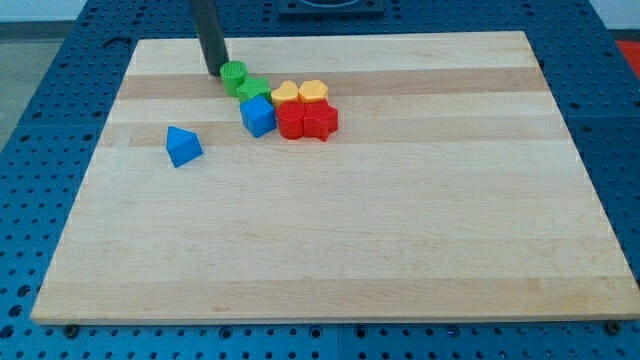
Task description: Push the green circle towards the yellow heart
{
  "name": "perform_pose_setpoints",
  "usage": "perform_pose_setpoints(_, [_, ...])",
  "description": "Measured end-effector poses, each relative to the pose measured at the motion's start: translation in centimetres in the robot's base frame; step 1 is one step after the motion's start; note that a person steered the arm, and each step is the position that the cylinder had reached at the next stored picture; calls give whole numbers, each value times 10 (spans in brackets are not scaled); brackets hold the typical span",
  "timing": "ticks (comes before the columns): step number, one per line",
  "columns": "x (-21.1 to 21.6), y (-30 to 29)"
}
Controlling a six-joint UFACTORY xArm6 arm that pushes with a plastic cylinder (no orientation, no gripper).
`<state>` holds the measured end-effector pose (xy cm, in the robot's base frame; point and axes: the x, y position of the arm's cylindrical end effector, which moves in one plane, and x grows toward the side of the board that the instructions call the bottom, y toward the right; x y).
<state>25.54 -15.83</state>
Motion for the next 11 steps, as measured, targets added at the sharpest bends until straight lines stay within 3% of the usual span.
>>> perform_pose_setpoints(1, [-4,-4])
perform_pose_setpoints(2, [5,-45])
perform_pose_setpoints(4, [48,-58])
perform_pose_setpoints(8, [-1,60])
perform_pose_setpoints(10, [-15,49])
perform_pose_setpoints(11, [-24,84])
